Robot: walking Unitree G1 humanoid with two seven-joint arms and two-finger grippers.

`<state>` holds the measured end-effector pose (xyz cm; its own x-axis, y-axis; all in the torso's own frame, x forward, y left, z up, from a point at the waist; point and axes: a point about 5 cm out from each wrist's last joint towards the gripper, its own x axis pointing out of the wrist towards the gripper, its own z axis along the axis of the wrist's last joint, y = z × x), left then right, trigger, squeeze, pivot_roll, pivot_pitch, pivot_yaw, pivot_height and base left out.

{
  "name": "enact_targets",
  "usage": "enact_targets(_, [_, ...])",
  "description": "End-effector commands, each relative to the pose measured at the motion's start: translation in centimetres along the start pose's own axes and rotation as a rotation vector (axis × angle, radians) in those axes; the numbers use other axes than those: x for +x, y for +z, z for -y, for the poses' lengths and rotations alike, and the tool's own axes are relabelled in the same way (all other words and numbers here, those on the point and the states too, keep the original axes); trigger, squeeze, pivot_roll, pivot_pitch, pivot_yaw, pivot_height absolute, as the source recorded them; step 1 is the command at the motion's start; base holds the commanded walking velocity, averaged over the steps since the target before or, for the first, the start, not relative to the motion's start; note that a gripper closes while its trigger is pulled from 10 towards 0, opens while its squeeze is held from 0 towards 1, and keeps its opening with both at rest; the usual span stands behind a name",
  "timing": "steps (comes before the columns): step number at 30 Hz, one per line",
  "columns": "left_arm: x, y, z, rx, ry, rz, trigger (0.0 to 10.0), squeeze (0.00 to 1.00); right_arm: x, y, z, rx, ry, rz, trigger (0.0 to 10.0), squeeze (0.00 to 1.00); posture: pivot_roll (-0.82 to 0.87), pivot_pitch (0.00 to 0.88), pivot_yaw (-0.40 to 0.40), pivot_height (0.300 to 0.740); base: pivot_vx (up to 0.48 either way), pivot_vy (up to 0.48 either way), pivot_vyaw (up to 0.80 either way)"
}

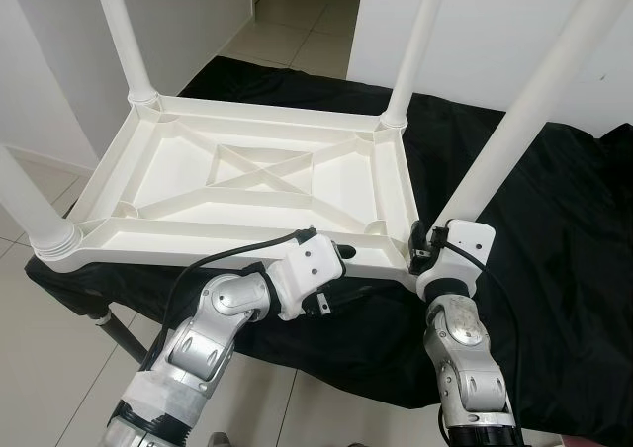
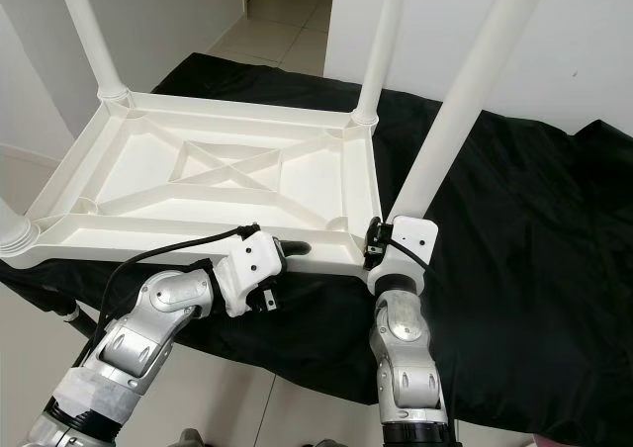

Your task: Building children table

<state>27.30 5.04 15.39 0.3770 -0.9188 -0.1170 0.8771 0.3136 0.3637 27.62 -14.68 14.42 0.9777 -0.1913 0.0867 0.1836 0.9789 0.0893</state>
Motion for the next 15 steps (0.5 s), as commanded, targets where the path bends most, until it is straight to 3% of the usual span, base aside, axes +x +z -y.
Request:
enact_targets(1, [-0.05,-0.17,-0.82,0.004,0.146,-0.006,10.0,0.0,-0.18,-0.35,-0.24,0.021,-0.024,-0.032,10.0,0.0,-0.01,0.079,-0.07,0.74,0.0,0.0,0.0])
enact_targets(2, [-0.06,-0.16,-0.9,0.004,0.148,-0.006,10.0,0.0,-0.16,-0.3,-0.25,0.02,-0.025,-0.029,10.0,0.29,-0.01,0.079,-0.07,0.74,0.0,0.0,0.0])
enact_targets(4, [-0.06,-0.15,-0.95,0.004,0.149,-0.005,10.0,0.0,-0.15,-0.25,-0.26,0.018,-0.027,-0.026,10.0,0.29,-0.01,0.079,-0.07,0.74,0.0,0.0,0.0])
enact_targets(5, [-0.06,-0.15,-1.01,0.003,0.151,-0.005,10.0,0.0,-0.11,-0.17,-0.28,0.014,-0.025,-0.018,10.0,1.0,0.0,0.073,-0.07,0.74,0.0,0.0,0.0])
enact_targets(15, [-0.08,-0.16,-1.29,0.016,0.161,-0.006,10.0,0.0,0.07,0.4,0.43,0.001,0.039,0.047,10.0,1.0,0.0,0.066,-0.064,0.74,0.0,0.0,0.0])
